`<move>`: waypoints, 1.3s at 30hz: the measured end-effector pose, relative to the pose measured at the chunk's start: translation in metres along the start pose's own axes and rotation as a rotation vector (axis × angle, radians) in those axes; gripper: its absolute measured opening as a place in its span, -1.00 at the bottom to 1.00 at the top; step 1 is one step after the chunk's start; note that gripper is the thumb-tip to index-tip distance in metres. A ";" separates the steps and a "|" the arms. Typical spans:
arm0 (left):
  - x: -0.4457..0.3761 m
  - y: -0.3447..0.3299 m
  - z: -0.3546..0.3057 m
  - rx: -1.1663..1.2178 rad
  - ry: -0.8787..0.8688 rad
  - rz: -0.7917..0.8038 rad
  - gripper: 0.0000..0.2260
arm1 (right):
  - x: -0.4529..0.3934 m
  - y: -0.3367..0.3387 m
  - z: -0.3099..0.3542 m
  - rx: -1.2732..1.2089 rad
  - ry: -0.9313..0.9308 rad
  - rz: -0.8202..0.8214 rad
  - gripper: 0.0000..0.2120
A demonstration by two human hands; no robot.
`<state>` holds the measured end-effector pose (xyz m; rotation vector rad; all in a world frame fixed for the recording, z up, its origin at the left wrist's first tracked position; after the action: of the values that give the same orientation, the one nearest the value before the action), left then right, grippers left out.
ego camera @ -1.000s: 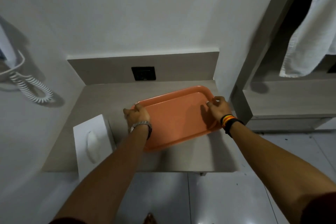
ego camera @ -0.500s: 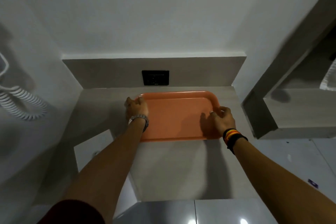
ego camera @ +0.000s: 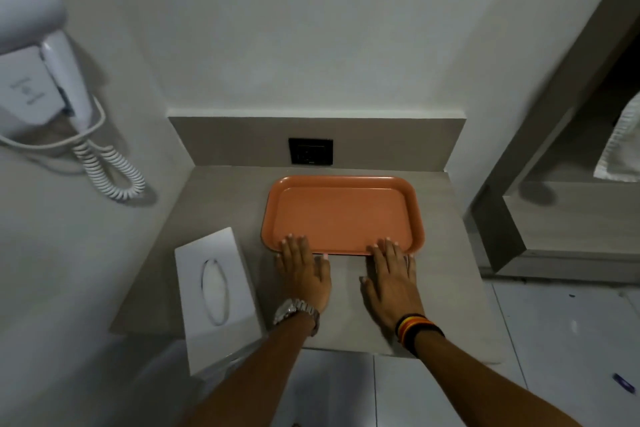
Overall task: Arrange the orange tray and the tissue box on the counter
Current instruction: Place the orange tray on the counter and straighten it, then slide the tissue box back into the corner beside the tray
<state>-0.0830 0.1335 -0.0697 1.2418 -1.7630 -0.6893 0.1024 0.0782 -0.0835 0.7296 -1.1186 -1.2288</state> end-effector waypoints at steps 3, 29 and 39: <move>0.014 -0.013 0.012 -0.033 0.010 0.017 -0.39 | 0.011 -0.011 -0.002 -0.013 -0.020 0.010 -0.29; -0.022 0.041 0.029 -0.299 -0.030 0.118 -0.43 | -0.034 0.017 0.018 0.013 0.007 0.101 -0.31; 0.040 0.130 0.110 -0.076 0.179 -0.148 -0.42 | -0.040 0.028 0.150 0.051 0.356 0.132 -0.33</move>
<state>-0.2450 0.1384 -0.0047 1.3479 -1.4972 -0.6999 -0.0266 0.1427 -0.0195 0.8611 -0.8903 -0.9185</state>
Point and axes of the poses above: each hand's wrist, its own x-axis away from the middle knuckle, its own y-axis out of the back of the hand, z = x × y, the point moved 6 cm from there along -x, towards the middle knuckle, and after that the axes turned 15 degrees about z, right-handed, at the moved point
